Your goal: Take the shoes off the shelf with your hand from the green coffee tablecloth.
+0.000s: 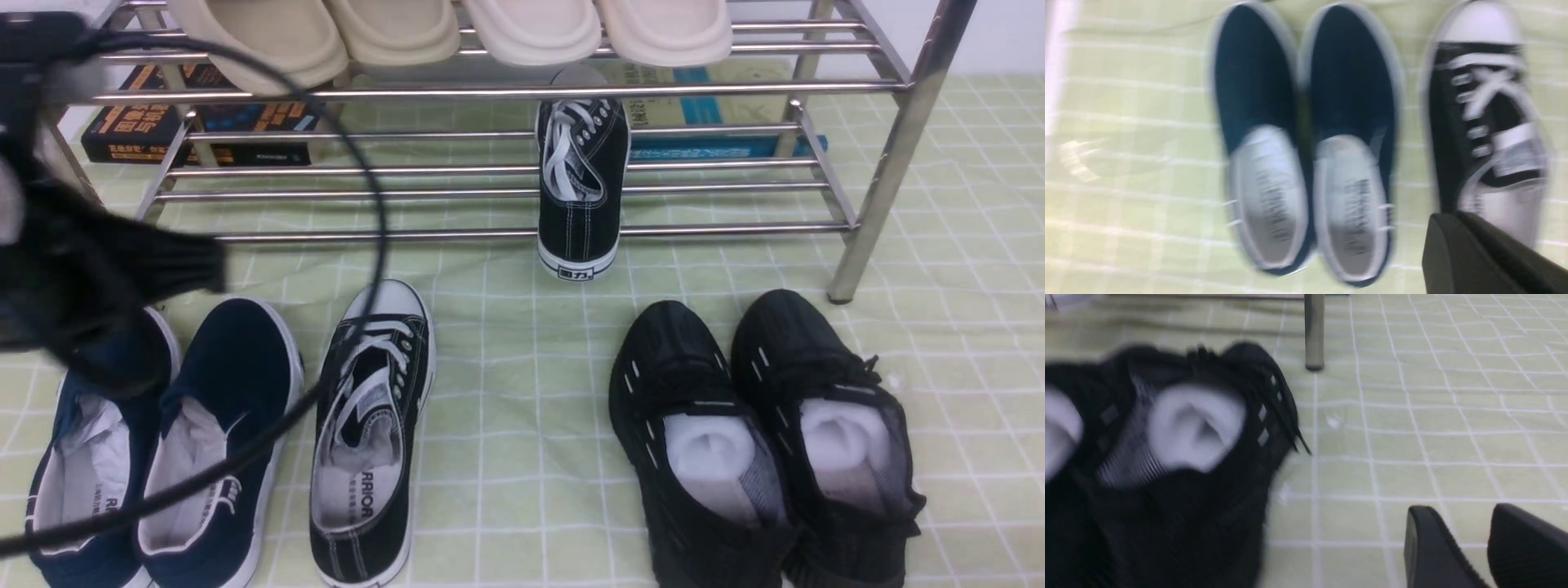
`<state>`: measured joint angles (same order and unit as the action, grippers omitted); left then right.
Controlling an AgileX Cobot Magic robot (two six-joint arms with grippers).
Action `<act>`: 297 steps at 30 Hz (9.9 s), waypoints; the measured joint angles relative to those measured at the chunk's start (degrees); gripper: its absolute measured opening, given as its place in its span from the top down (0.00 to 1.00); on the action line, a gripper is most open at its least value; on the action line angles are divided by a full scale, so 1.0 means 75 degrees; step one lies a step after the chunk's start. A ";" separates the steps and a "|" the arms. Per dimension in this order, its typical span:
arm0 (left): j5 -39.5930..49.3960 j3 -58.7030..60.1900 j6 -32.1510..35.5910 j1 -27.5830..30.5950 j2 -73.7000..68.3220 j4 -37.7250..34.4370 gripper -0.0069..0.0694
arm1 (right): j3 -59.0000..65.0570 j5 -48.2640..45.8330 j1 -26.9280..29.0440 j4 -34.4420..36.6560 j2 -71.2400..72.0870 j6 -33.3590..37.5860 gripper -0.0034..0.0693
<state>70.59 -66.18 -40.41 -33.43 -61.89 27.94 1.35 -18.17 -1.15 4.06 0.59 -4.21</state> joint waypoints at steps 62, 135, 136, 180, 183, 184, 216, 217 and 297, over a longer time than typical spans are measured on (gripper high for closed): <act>-0.1049 0.1691 0.5203 0.5329 -0.0377 -0.5467 0.86 | -1.5436 -0.6036 -0.4596 -0.0085 -1.5178 -0.0185 0.42; -0.0890 0.1697 0.5195 0.5329 -0.0377 -0.5316 0.79 | -1.3737 -0.5410 -0.7099 -0.0080 -1.6141 -0.1933 0.61; -0.0890 0.1697 0.5195 0.5329 -0.0377 -0.5316 0.79 | -1.3843 -0.5545 -0.7099 0.0041 -1.6141 -0.1928 0.54; -0.0533 0.1697 0.5195 0.5329 -0.0377 -0.5296 0.76 | -0.2953 0.1589 -0.7099 -0.0998 -0.3777 -0.0276 0.96; -0.0464 0.1697 0.5195 0.5329 -0.0377 -0.5296 0.75 | -0.2784 0.1699 -0.7099 -0.0998 -0.3743 -0.0281 0.96; -0.0448 0.1697 0.5195 0.5329 -0.0377 -0.5296 0.75 | -0.2774 0.1691 -0.7099 -0.1005 -0.3743 -0.0281 0.96; -0.0830 0.1697 0.5195 0.5329 -0.0377 -0.4721 0.72 | -0.1193 0.0240 -0.5183 -0.0969 -0.2211 -0.0281 0.93; -0.0846 0.1697 0.5195 0.5329 -0.0377 -0.4721 0.72 | -0.1050 0.0013 -0.4759 -0.0969 -0.2038 -0.0281 0.93; -0.6939 0.8295 0.4333 0.5329 0.8205 -0.3194 0.86 | -0.0077 -0.0495 0.0076 -0.0995 0.0000 -0.0290 0.83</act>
<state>18.55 -3.96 -7.92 6.54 -0.35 3.99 0.78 -21.88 -0.58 -3.41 0.59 -6.39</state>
